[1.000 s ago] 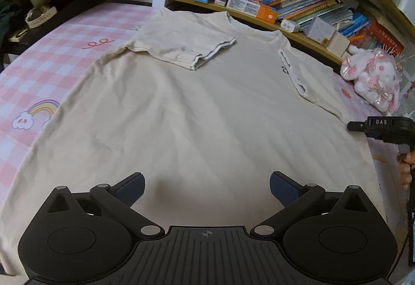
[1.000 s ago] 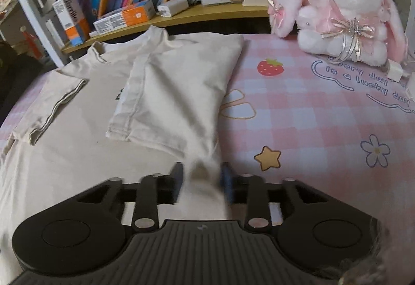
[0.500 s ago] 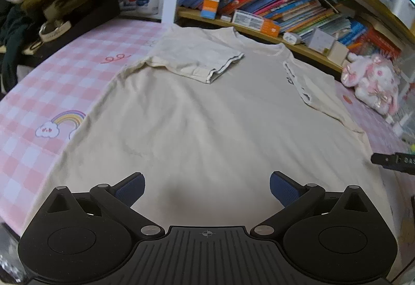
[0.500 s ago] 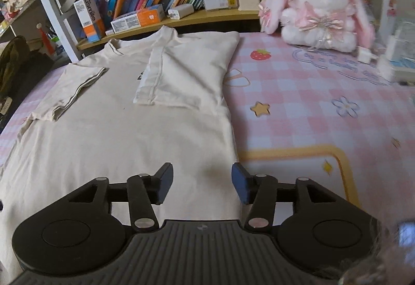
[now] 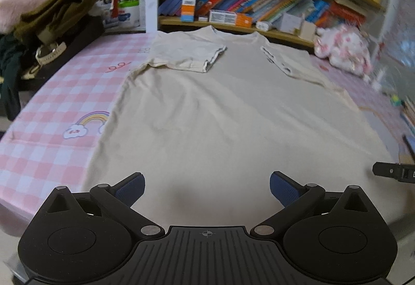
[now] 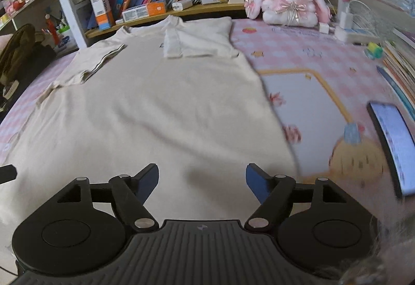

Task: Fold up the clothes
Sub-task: 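Move both open grippers to the shirt's side edge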

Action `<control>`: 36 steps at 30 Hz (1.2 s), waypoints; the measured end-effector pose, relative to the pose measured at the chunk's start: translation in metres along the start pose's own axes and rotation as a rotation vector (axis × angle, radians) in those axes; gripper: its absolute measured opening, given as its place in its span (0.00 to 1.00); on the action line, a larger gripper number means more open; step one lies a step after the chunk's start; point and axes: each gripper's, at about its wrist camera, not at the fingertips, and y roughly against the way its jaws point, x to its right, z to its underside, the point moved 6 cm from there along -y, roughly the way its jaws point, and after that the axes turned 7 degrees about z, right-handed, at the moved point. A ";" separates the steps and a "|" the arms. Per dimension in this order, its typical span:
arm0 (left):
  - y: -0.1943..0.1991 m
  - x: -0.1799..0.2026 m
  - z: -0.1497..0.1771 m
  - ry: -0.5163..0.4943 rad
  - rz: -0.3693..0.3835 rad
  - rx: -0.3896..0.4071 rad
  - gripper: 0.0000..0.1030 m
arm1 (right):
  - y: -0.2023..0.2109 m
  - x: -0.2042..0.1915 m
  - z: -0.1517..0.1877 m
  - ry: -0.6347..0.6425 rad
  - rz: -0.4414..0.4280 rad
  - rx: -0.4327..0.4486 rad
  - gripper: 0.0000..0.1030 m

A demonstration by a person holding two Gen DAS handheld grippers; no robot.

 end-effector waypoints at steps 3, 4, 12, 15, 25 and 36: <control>0.010 -0.008 0.009 -0.018 0.008 0.002 1.00 | 0.014 -0.013 0.021 -0.007 0.006 -0.002 0.72; 0.013 -0.013 0.012 -0.017 0.009 0.002 1.00 | 0.018 -0.016 0.026 -0.011 0.009 -0.004 0.72; 0.029 -0.037 0.033 -0.014 -0.017 -0.006 1.00 | 0.040 -0.023 0.059 -0.057 0.052 -0.011 0.72; 0.031 -0.043 0.038 0.001 -0.013 -0.017 1.00 | 0.044 -0.020 0.064 -0.066 0.067 -0.012 0.72; 0.033 -0.061 0.054 0.077 0.010 -0.047 1.00 | 0.057 -0.012 0.079 -0.097 0.115 -0.019 0.76; 0.046 -0.091 0.070 0.181 -0.004 -0.048 0.91 | 0.053 0.017 0.089 -0.155 0.140 -0.060 0.76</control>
